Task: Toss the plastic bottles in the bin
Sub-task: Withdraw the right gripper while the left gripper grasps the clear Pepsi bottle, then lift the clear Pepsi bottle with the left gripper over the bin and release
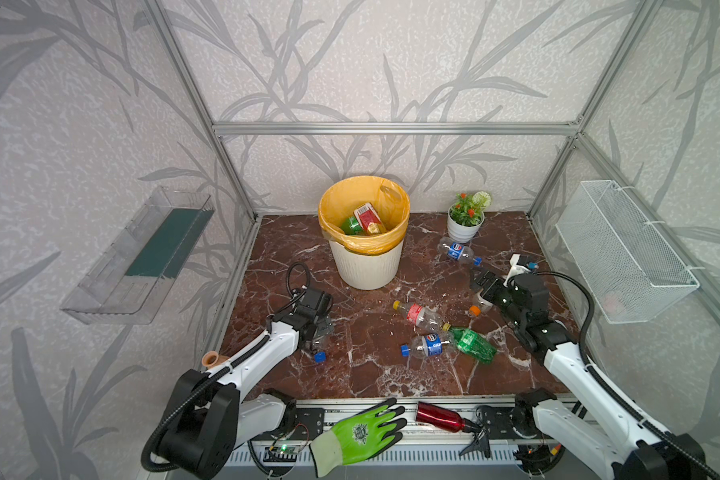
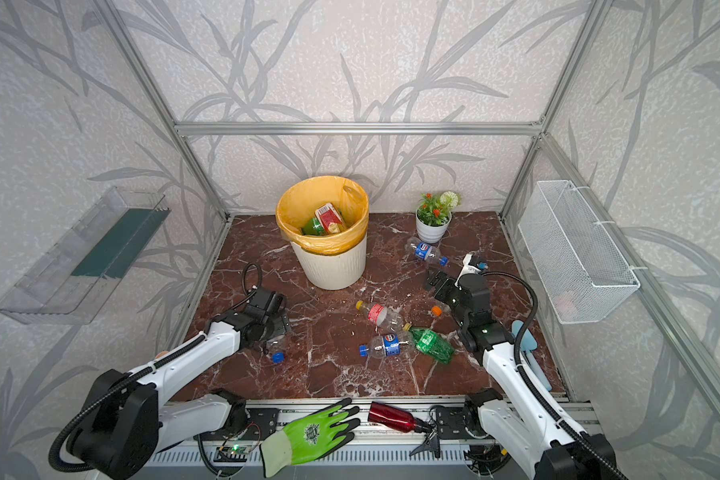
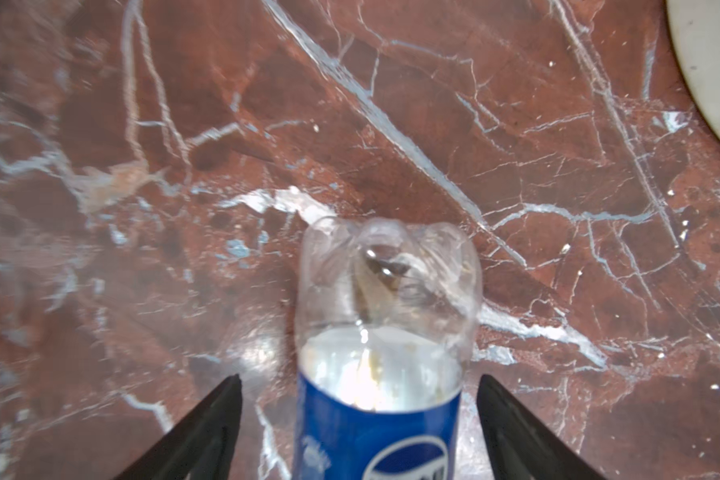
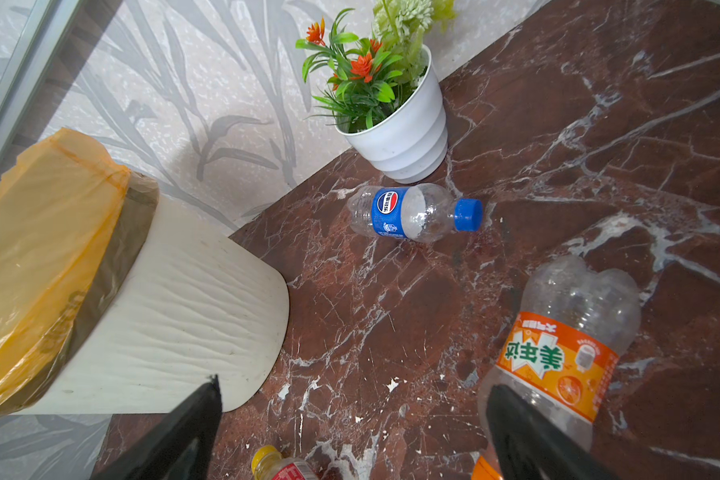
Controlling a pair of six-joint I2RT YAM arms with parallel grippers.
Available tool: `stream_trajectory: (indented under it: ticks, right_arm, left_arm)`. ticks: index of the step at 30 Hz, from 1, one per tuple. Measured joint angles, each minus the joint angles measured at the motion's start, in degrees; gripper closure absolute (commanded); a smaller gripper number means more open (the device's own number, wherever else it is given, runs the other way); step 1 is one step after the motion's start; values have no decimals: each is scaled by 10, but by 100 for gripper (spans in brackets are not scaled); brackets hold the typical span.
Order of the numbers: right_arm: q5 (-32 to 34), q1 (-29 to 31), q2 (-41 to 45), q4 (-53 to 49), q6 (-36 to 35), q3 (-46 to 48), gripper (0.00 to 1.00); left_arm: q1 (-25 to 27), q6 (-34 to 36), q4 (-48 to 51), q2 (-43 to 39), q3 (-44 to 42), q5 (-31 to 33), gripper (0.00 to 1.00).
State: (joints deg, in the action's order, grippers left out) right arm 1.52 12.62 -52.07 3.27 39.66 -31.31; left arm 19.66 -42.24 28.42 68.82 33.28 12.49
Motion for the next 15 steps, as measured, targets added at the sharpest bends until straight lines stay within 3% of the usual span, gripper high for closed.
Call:
stream_trajectory:
  ticks: [6, 15]
  right_arm:
    - [0, -7, 0, 0, 10, 5, 1]
    - [0, -19, 0, -1, 24, 13, 1]
  left_arm:
    - [-12, 7, -31, 47, 2, -37, 18]
    - [-18, 30, -51, 128, 47, -83, 40]
